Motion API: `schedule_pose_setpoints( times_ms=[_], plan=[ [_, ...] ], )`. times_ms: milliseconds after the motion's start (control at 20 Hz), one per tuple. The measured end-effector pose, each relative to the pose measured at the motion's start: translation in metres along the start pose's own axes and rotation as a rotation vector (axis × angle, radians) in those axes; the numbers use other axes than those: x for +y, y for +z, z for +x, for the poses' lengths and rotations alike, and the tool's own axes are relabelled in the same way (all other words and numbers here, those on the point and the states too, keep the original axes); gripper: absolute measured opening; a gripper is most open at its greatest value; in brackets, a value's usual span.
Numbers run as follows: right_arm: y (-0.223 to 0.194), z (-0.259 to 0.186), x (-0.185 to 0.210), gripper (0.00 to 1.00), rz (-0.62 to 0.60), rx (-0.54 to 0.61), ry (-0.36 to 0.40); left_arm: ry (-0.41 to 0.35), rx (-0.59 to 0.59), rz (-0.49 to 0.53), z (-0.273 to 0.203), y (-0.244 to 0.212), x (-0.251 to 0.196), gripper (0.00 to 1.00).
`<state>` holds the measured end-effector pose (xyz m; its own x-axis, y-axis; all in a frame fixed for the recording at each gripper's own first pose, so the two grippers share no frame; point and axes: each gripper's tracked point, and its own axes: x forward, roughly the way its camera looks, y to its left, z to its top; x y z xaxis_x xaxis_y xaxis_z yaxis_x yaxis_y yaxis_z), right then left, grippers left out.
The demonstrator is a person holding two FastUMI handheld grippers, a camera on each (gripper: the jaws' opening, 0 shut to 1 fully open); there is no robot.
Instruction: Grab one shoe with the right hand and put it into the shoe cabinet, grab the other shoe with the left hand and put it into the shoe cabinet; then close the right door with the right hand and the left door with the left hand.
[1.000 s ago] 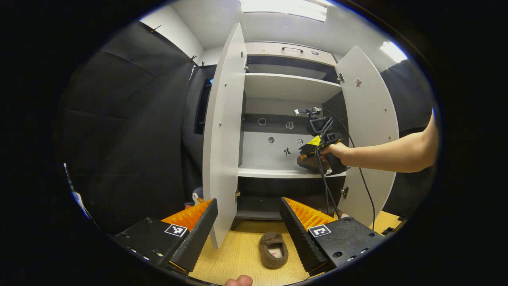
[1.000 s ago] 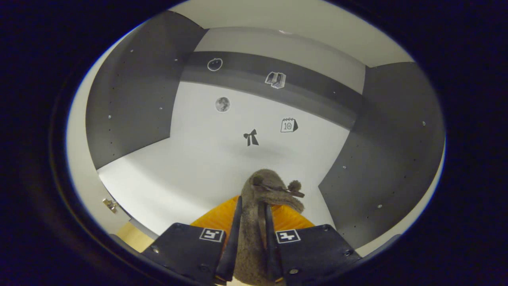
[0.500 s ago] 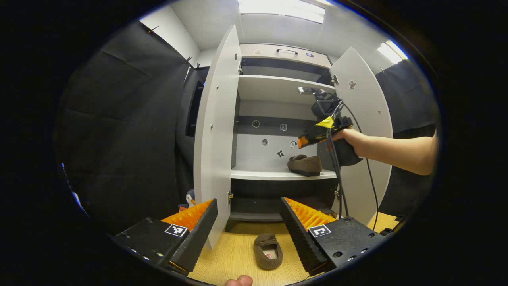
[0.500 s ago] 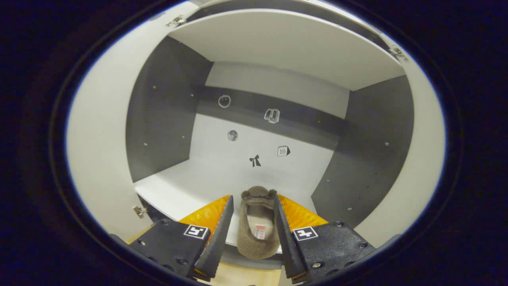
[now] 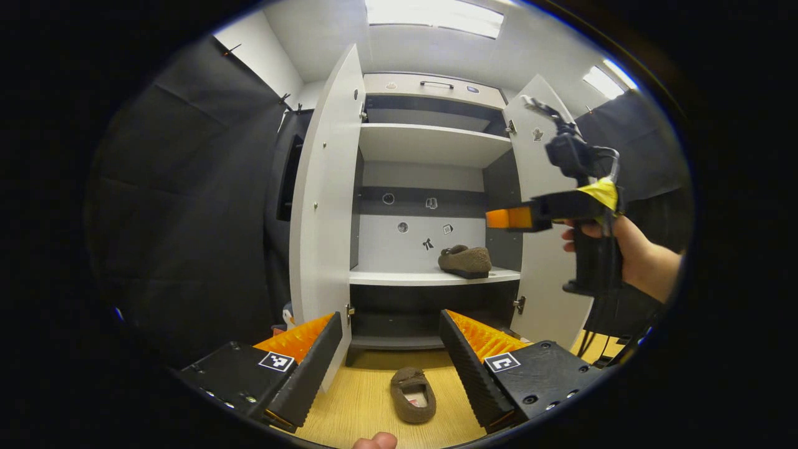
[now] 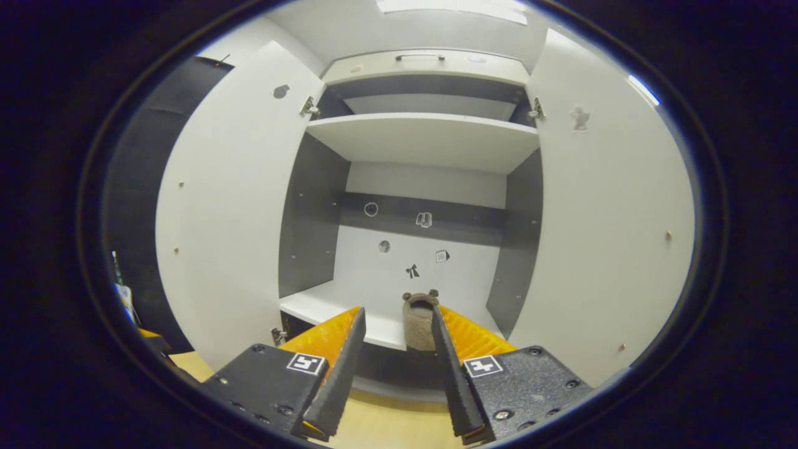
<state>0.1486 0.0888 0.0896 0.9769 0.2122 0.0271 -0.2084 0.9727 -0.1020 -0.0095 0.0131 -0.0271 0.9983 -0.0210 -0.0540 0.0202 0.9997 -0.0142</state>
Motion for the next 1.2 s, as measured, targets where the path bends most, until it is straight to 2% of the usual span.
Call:
schedule_pose_setpoints(
  times_ms=[200, 400, 650, 700, 750, 1000, 1050, 1100, 1200],
  plan=[
    [-0.039, -0.055, -0.001, 0.67, 0.019, -0.02, -0.044, -0.02, 0.01, 0.013, -0.005, -0.005, -0.007, 0.95],
    [-0.09, -0.1, -0.013, 0.67, 0.044, 0.007, -0.124, -0.043, 0.034, 0.019, -0.007, -0.014, -0.017, 0.95],
    [-0.15, -0.142, -0.021, 0.68, 0.095, 0.065, -0.186, -0.066, 0.063, 0.019, -0.008, -0.026, -0.028, 0.95],
    [-0.157, -0.147, -0.023, 0.73, 0.103, 0.072, -0.192, -0.069, 0.074, 0.015, -0.006, -0.031, -0.029, 0.95],
    [-0.163, -0.152, -0.024, 0.68, 0.112, 0.075, -0.199, -0.073, 0.086, 0.009, -0.006, -0.034, -0.031, 0.95],
    [-0.159, -0.165, -0.031, 0.7, 0.077, 0.051, -0.227, -0.073, 0.167, -0.027, -0.003, -0.059, -0.033, 0.95],
    [-0.157, -0.166, -0.031, 0.73, 0.071, 0.047, -0.225, -0.073, 0.194, -0.036, -0.002, -0.067, -0.033, 0.95],
    [-0.157, -0.166, -0.03, 0.7, 0.067, 0.044, -0.222, -0.082, 0.224, -0.051, 0.0, -0.076, -0.035, 0.95],
    [-0.154, -0.166, -0.028, 0.7, 0.064, 0.038, -0.215, -0.11, 0.286, -0.08, 0.005, -0.094, -0.041, 0.95]
  ],
)
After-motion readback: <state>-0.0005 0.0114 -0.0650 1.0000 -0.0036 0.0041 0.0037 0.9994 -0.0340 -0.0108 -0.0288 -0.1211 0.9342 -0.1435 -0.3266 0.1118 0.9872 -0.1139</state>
